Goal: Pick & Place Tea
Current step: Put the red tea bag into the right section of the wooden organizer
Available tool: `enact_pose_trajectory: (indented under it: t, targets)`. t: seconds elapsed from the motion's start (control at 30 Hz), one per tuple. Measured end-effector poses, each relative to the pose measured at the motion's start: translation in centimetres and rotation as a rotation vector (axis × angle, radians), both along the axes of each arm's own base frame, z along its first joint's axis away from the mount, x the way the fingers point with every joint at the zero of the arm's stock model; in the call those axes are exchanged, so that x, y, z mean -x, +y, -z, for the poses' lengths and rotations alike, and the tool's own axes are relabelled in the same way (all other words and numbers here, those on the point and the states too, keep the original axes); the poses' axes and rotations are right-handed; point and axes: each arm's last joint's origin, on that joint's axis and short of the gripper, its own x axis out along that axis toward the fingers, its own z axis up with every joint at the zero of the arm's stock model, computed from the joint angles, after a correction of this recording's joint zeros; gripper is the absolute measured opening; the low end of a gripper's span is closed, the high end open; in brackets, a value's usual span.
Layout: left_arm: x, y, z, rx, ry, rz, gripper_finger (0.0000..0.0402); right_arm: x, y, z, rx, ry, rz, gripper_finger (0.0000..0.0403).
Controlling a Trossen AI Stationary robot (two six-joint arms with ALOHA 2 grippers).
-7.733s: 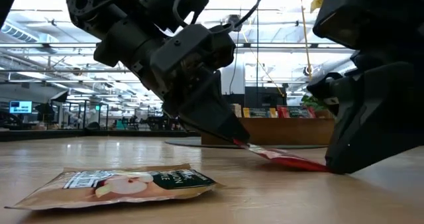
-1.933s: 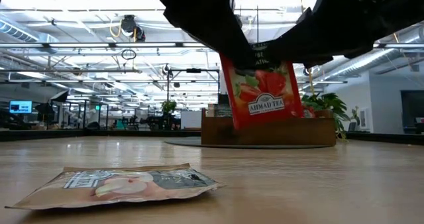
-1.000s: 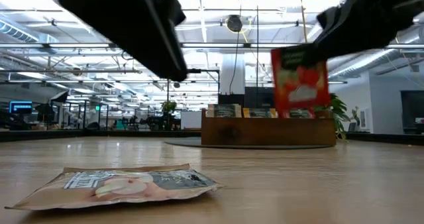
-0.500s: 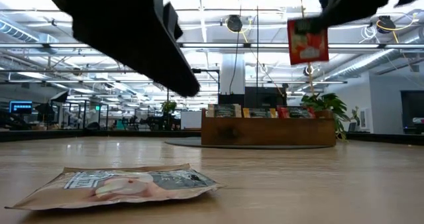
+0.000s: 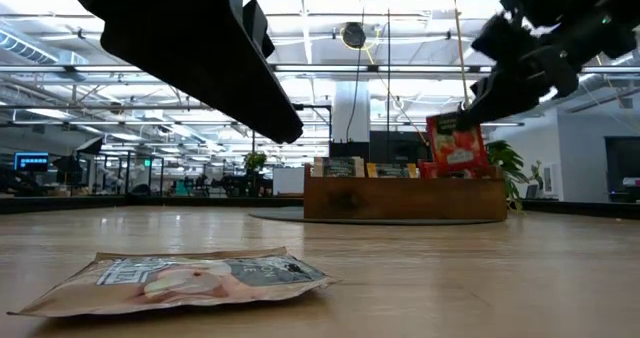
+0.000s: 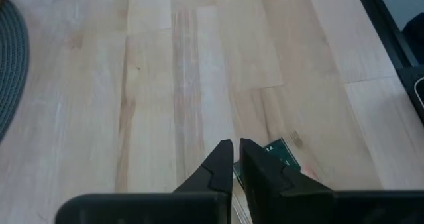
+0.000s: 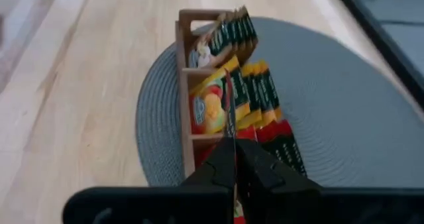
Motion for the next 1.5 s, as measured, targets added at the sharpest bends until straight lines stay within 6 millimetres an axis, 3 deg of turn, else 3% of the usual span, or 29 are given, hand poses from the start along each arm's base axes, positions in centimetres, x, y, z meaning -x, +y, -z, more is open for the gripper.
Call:
enact_pose_trajectory:
  t: [0.53,0.83,1.0,1.2,1.5]
  targets:
    - [-0.1,0.0,-0.1,-0.014,-0.017,0.023,0.0004,0.4,-0.4,3.3,-0.057,-0.020,0.034,0.0000]
    - [-0.3,-0.1,-0.3,-0.016,-0.035,0.035,0.0042,1.1,-0.3,5.0,-0.058,-0.061,0.053,0.0000]
    - [-0.4,0.0,-0.3,-0.015,-0.038,0.034,0.0044,1.0,-0.4,4.9,-0.064,-0.087,0.077,0.0002]
    - [-0.4,0.1,-0.3,-0.015,-0.039,0.032,0.0034,0.7,-0.4,4.3,-0.076,-0.156,0.085,0.0036]
    - [-0.5,0.1,-0.3,-0.014,-0.039,0.029,0.0036,0.8,-0.4,4.5,-0.115,-0.112,0.107,0.0087]
